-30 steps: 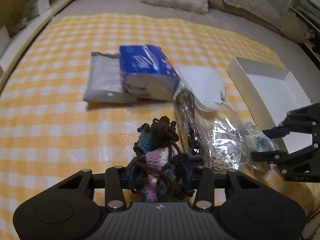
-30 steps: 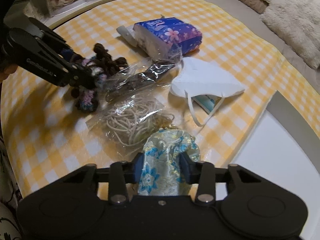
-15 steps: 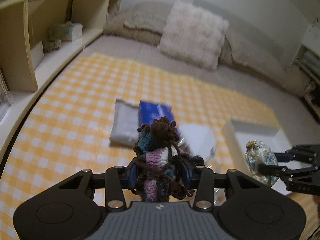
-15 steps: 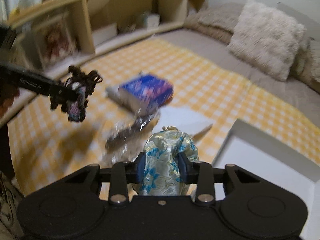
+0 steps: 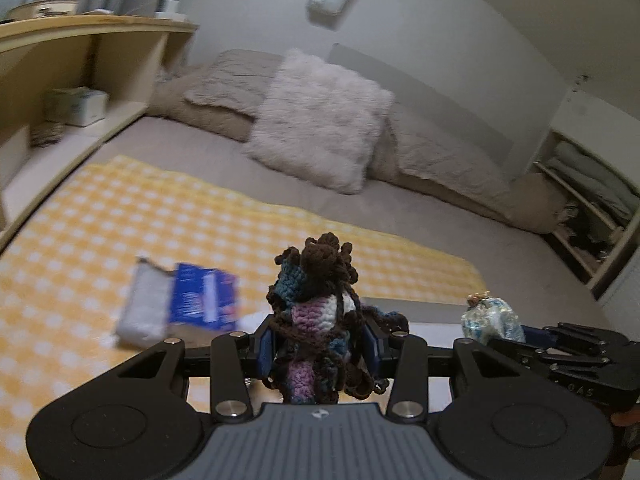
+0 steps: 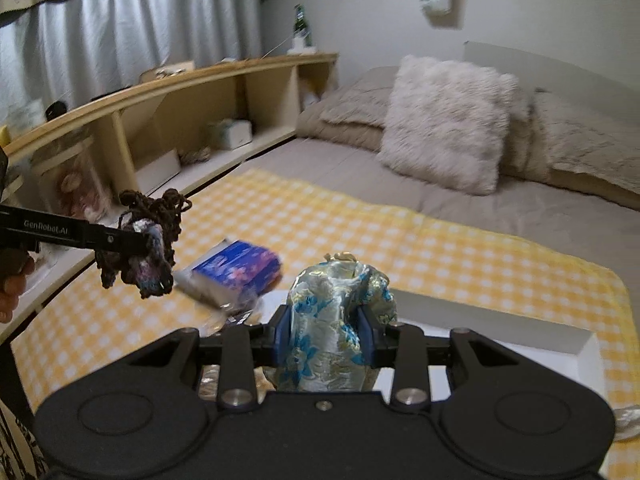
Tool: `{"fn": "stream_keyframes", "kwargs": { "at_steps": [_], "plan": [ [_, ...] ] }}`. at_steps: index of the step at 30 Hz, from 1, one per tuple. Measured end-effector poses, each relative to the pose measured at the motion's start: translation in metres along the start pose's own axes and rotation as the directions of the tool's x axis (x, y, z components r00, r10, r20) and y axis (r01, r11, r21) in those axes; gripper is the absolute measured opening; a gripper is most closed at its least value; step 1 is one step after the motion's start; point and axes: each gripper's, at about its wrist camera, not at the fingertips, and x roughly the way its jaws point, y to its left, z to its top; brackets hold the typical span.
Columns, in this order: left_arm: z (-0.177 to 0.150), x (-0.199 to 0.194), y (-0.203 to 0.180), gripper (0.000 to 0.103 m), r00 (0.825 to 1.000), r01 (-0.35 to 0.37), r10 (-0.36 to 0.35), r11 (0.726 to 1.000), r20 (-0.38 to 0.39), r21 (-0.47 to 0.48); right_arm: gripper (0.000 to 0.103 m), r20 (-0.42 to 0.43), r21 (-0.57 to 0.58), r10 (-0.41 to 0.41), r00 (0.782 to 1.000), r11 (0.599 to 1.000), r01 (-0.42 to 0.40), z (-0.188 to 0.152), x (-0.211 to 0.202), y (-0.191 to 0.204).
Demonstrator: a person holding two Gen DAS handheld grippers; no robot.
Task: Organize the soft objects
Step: 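Lower the crochet toy and floral pouch into the white tray and open both tools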
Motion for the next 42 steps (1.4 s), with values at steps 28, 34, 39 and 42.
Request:
{"fn": "stream_keyframes", "kwargs": {
  "at_steps": [28,34,39,42],
  "plan": [
    [-0.066,0.159,-0.149,0.044,0.889,0.28,-0.163,0.933,-0.428,0.227,0.036,-0.23,0.143,-0.243,0.942,0.949,0.28,-0.083,-0.029,-0.166],
    [-0.089,0.179,-0.146,0.044,0.865,0.254,-0.077,0.919,-0.496,0.3,0.036,-0.335,0.095,-0.226,0.915,0.958,0.271,-0.1,-0.01,-0.175],
    [-0.1,0.189,-0.139,0.044,0.859,0.226,-0.023,0.913,-0.512,0.338,0.036,-0.412,0.035,-0.234,0.881,0.962,0.272,-0.113,0.006,-0.181],
    [-0.102,0.185,-0.142,0.045,0.87,0.209,0.023,0.887,-0.493,0.411,0.038,-0.451,0.045,-0.213,0.867,0.965,0.26,-0.12,0.01,-0.184]
  ]
}}
